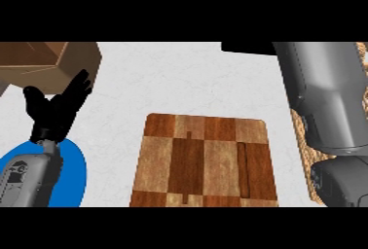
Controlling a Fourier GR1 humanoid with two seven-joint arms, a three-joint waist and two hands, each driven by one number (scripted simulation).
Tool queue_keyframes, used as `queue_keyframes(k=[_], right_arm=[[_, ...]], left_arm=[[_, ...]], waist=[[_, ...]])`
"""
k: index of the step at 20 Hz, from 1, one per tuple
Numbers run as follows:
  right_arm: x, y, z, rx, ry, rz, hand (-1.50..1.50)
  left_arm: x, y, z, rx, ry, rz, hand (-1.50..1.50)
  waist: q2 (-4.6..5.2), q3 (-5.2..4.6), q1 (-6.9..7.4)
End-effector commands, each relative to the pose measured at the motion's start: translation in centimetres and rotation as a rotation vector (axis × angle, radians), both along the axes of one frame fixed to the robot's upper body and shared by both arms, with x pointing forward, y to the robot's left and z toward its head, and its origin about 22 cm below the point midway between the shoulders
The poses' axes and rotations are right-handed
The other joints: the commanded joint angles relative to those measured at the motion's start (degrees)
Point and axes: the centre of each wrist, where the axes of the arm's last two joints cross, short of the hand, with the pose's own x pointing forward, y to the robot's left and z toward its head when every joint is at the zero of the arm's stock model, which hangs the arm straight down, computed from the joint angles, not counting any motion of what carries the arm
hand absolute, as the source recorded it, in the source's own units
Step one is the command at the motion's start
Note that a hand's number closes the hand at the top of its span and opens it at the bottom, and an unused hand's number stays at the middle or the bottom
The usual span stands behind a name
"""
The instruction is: Pick the eggplant from the cutting board and place it in the basket
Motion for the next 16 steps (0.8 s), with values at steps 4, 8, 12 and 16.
queue_keyframes(k=[4,8,12,16], right_arm=[[0.5,-2.8,1.6,0.137,0.014,-0.297,1.5],[0.7,-4.1,-0.1,0.147,0.036,-0.345,1.5],[0.7,-3.9,-2.8,0.173,0.044,-0.34,1.5],[0.4,-3.7,-4.7,0.154,0.07,-0.356,1.5]], left_arm=[[0.1,0.1,0.6,-0.004,-0.013,0.028,0.0],[-1.5,1.0,-1.3,-0.001,0.015,0.036,0.0],[-1.2,1.0,-0.3,-0.015,0.011,0.049,0.0],[-1.7,2.3,-2.6,-0.005,0.034,0.092,0.0]], waist=[[-0.62,0.11,-1.6],[-0.66,0.11,-1.71],[-1.17,0.25,-2.9],[-1.42,0.2,-4.86]])
